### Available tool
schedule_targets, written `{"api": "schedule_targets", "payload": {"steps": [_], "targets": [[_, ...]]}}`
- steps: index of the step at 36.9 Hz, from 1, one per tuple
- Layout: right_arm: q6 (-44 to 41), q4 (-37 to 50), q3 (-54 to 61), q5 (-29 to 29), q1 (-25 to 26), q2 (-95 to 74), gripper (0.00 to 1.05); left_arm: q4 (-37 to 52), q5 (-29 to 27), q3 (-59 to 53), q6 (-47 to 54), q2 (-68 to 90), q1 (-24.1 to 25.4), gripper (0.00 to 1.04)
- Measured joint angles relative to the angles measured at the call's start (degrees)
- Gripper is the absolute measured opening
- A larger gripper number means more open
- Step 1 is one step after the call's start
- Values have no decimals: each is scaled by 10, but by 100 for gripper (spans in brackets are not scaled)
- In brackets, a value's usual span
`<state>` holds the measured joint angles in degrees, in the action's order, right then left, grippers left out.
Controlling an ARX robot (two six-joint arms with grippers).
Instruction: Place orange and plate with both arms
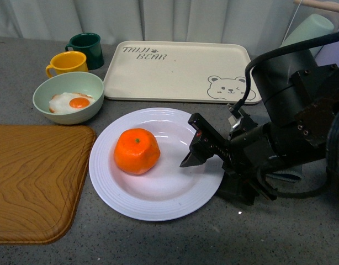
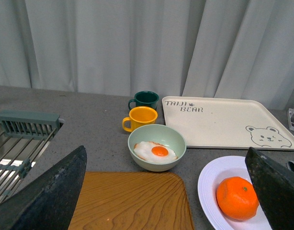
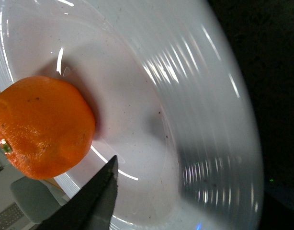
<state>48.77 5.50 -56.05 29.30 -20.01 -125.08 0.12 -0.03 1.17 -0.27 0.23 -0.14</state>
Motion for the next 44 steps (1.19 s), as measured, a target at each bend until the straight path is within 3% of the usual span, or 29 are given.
{"api": "schedule_targets", "payload": {"steps": [9,14,19,27,31,38,44], "targets": [[-12,-49,-27,-11,0,-17,18,0,0,0,0,0,0,98],[-11,-31,-14,10,8,-3,12,0,0,0,0,0,0,98],[-12,50,39,26,14,36,5,0,0,0,0,0,0,98],[18,188,123,62,50,72,4,0,0,0,0,0,0,98],[49,232,111,71,72,94,4,0,0,0,0,0,0,98],[82,215,-9,72,77,42,4,0,0,0,0,0,0,98],[111,151,-161,64,75,-55,4,0,0,0,0,0,0,98]]}}
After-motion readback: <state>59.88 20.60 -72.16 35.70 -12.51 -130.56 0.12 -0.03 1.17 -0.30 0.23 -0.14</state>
